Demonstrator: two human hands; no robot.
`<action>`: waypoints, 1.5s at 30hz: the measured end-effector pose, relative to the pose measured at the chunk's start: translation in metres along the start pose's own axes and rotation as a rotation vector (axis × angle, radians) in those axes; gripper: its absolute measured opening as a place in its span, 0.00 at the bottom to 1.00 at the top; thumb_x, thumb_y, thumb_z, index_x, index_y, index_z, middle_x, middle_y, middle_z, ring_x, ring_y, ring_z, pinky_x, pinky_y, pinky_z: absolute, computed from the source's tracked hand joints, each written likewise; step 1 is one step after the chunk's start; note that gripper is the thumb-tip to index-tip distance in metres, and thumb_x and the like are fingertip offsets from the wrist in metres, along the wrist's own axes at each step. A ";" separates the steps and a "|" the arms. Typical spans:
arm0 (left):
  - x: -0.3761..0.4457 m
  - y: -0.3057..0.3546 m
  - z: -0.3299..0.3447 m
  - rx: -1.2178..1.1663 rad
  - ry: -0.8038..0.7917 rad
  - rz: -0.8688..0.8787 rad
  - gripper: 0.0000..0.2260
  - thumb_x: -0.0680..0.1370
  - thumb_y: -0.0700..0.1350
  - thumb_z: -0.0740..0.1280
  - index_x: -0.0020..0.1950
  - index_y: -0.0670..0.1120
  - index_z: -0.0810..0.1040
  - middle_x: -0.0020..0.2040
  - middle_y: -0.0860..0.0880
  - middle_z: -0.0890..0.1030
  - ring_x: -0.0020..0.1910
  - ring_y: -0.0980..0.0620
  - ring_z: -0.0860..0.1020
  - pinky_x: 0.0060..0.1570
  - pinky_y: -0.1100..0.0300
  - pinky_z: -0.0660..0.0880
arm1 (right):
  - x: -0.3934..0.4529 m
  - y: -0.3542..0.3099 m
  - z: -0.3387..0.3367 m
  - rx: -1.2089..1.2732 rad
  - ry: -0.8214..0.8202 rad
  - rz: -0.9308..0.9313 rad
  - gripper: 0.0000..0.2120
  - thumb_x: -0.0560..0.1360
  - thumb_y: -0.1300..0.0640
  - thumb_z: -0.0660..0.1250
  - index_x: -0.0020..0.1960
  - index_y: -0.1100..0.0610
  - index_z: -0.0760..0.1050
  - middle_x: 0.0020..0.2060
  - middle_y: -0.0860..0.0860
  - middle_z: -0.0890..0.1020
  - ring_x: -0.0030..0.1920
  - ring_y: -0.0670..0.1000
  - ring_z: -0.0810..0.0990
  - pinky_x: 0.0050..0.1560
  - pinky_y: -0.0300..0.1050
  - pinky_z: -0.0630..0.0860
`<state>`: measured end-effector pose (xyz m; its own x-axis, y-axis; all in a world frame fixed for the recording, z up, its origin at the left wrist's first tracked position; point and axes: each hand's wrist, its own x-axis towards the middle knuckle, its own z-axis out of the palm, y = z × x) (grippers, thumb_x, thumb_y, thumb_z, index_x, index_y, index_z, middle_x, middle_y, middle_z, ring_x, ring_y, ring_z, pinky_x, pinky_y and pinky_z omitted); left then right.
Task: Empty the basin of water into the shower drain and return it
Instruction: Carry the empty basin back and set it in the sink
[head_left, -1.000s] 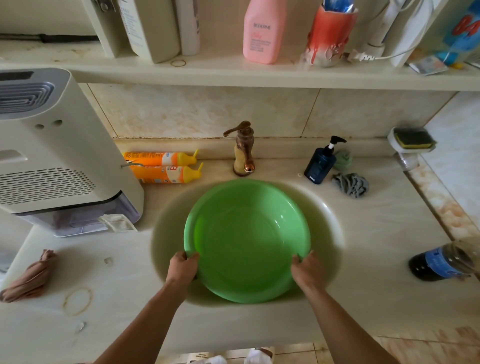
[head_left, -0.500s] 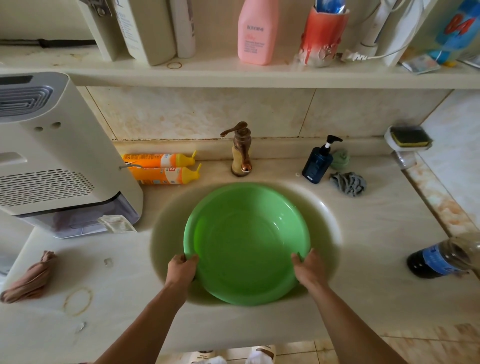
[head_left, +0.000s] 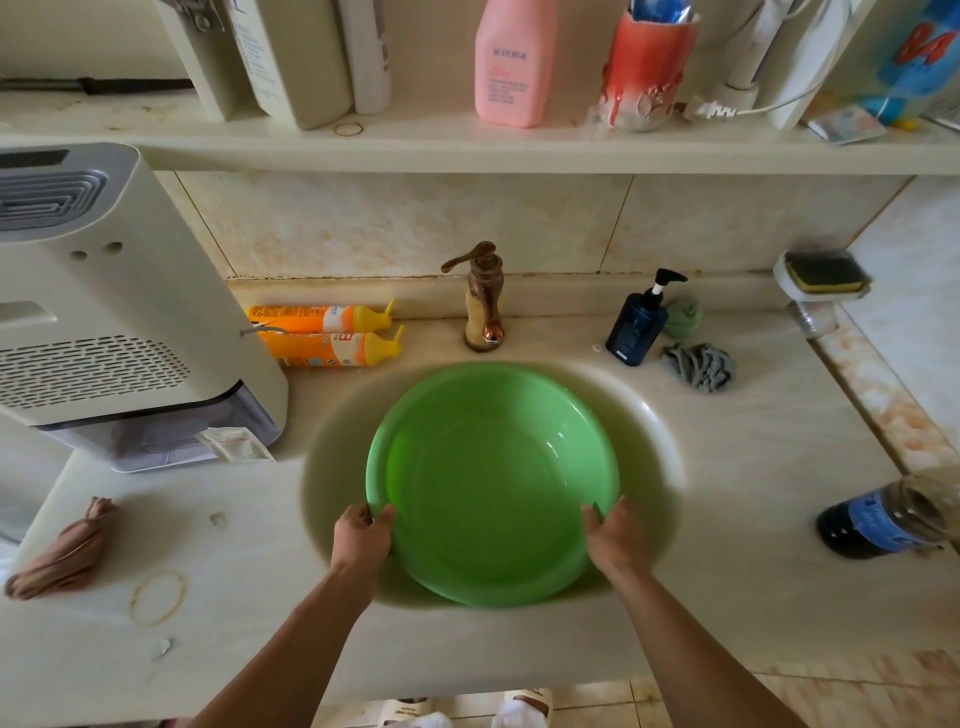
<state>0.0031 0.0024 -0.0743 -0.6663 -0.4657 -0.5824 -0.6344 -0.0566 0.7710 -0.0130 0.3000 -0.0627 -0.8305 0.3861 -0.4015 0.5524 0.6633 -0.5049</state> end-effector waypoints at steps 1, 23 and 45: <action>0.000 -0.001 0.000 0.009 0.004 0.012 0.05 0.77 0.41 0.69 0.49 0.40 0.77 0.47 0.37 0.83 0.45 0.39 0.81 0.49 0.42 0.81 | 0.000 0.000 0.000 0.000 0.008 -0.003 0.28 0.80 0.52 0.61 0.70 0.71 0.61 0.66 0.67 0.73 0.65 0.65 0.73 0.62 0.50 0.69; 0.011 -0.011 0.000 0.010 -0.002 0.022 0.05 0.76 0.43 0.69 0.46 0.42 0.77 0.47 0.38 0.83 0.45 0.37 0.81 0.50 0.39 0.80 | 0.004 -0.002 0.000 -0.040 -0.014 -0.008 0.31 0.79 0.50 0.61 0.72 0.70 0.59 0.68 0.67 0.71 0.67 0.64 0.72 0.65 0.52 0.69; 0.014 -0.014 -0.003 -0.020 -0.011 -0.044 0.07 0.75 0.44 0.69 0.45 0.39 0.78 0.40 0.40 0.81 0.36 0.44 0.78 0.38 0.50 0.79 | -0.002 0.000 -0.003 0.030 -0.015 0.016 0.30 0.79 0.50 0.60 0.73 0.67 0.58 0.69 0.65 0.71 0.67 0.62 0.72 0.65 0.52 0.69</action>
<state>0.0038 -0.0060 -0.0927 -0.6419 -0.4530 -0.6187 -0.6556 -0.0944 0.7492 -0.0118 0.3010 -0.0597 -0.8208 0.3867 -0.4205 0.5673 0.6377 -0.5210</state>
